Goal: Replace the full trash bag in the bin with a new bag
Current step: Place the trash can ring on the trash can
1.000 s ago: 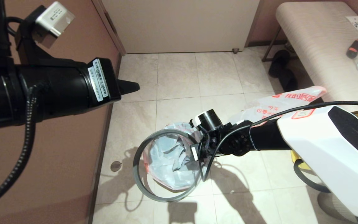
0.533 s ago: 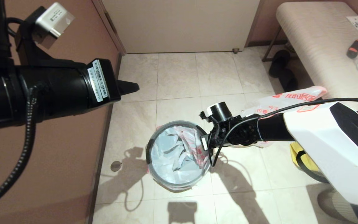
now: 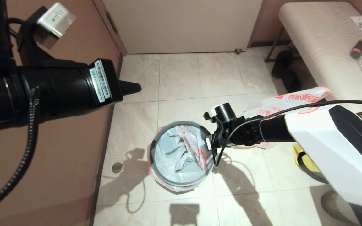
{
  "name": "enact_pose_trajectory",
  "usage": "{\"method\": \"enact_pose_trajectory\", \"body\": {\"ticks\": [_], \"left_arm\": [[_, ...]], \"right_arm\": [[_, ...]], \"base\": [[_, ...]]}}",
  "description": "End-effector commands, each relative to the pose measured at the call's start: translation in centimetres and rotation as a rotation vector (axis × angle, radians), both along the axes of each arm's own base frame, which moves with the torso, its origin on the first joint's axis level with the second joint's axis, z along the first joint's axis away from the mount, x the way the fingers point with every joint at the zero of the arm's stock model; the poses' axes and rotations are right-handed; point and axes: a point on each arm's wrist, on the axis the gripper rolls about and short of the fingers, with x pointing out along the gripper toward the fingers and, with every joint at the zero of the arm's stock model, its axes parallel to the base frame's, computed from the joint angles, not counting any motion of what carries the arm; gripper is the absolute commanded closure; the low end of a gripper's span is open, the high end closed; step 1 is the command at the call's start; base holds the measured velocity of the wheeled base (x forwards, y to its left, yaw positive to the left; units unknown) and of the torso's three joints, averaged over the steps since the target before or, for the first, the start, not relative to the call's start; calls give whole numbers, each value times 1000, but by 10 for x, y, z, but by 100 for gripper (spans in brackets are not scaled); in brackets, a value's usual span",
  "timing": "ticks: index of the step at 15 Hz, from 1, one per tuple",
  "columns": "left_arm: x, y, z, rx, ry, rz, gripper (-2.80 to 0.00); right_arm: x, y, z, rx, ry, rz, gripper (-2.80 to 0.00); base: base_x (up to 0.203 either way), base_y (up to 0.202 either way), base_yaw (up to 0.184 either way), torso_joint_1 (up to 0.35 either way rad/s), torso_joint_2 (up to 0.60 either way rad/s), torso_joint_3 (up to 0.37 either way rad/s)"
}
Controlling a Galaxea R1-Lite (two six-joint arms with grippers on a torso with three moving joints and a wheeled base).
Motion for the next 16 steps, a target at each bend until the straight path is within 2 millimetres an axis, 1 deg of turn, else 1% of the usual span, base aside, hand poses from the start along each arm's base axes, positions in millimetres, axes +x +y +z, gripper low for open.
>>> {"method": "enact_pose_trajectory", "body": {"ticks": [1, 4, 7, 12, 14, 16], "left_arm": [[1, -1, -1, 2, 6, 2, 0], [1, -1, -1, 1, 4, 3, 0], [2, -1, -1, 3, 7, 1, 0], [2, -1, -1, 3, 7, 3, 0], [1, -1, -1, 2, 6, 2, 0], [1, -1, -1, 2, 5, 3, 0]], "right_arm": [[0, 4, -1, 3, -3, 6, 0], [4, 10, -10, -7, -4, 17, 0], [2, 17, -11, -9, -11, 36, 0], [-4, 20, 6, 1, -37, 50, 0], [-5, 20, 10, 3, -42, 53, 0], [-6, 17, 16, 0, -56, 39, 0]], "base": [[0, 0, 0, 0, 0, 0], [0, 0, 0, 0, 0, 0], [0, 0, 0, 0, 0, 0], [0, 0, 0, 0, 0, 0], [0, 0, 0, 0, 0, 0], [0, 0, 0, 0, 0, 0]]}}
